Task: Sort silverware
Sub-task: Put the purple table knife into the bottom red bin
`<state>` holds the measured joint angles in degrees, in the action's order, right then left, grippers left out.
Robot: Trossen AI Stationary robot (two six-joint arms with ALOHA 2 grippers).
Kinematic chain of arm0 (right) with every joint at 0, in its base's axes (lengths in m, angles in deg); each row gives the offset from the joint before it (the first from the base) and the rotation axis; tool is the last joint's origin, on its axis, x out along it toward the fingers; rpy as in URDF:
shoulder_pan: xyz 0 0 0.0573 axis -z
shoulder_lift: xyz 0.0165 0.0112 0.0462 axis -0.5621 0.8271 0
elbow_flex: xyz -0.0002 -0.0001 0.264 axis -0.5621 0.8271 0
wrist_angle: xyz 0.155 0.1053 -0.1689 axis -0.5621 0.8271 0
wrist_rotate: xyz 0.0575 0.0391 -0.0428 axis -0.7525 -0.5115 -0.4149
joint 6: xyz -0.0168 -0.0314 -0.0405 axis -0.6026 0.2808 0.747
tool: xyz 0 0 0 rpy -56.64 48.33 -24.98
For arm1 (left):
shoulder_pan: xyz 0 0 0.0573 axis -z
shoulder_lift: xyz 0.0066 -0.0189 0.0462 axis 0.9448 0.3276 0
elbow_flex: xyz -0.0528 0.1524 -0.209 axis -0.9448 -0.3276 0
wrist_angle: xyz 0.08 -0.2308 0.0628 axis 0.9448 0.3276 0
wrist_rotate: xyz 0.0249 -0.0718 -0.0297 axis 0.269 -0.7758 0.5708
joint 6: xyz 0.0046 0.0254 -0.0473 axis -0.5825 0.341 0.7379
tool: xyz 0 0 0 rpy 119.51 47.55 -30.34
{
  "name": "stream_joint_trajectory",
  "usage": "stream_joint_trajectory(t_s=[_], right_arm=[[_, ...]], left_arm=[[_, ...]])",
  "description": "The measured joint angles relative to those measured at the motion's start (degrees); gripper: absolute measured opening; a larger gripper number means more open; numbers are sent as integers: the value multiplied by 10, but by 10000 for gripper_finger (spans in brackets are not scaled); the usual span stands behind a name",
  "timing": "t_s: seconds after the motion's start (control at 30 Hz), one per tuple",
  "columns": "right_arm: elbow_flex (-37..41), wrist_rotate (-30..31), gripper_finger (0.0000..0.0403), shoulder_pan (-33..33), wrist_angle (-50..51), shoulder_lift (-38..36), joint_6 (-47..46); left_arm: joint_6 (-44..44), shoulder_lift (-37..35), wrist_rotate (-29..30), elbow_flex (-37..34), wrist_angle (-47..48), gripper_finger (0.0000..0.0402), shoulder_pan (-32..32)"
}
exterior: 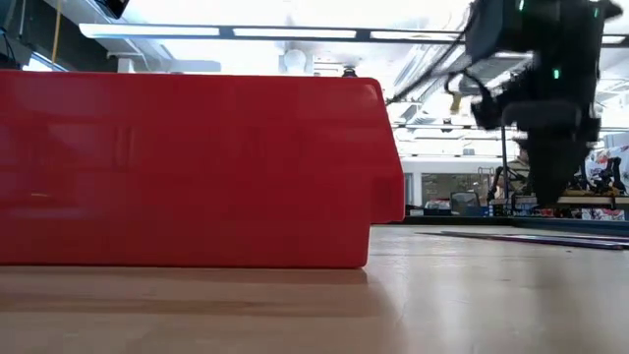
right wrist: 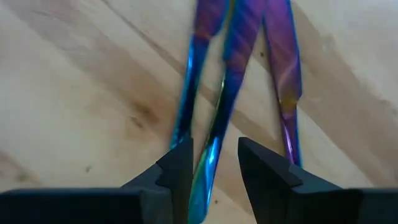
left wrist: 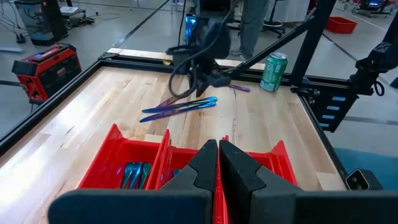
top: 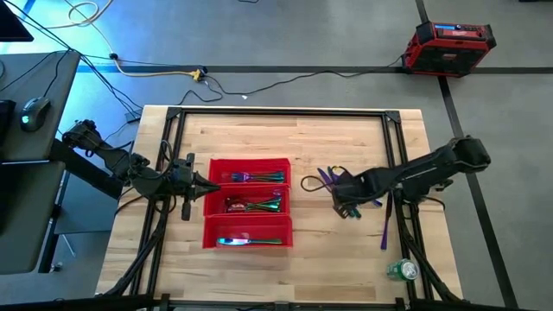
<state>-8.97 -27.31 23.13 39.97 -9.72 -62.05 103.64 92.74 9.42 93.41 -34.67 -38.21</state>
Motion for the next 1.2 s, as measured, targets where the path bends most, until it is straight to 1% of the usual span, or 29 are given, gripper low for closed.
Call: stream_joint_trajectory(t_s=[0.07,0.13,0.47,0.8,0.9,1.0,1.03,1.2], right_arm=[[19,-10,115,10,-27,7,1],[32,-11,115,15,-27,12,1],[56,-15,115,35,-92,17,13],[52,-21,110,59,-97,78,44],[50,-19,82,59,-96,85,52],[50,-16,25,59,-92,85,54],[50,-16,16,59,-92,83,54],[33,-15,7,60,-56,60,48]], left_arm=[[0,0,0,0,0,0,0],[0,2,1,0,0,0,0],[0,14,12,0,0,0,0],[0,15,13,0,0,0,0],[0,15,13,0,0,0,0],[0,15,13,0,0,0,0],[0,15,13,0,0,0,0],[0,15,11,0,0,0,0]])
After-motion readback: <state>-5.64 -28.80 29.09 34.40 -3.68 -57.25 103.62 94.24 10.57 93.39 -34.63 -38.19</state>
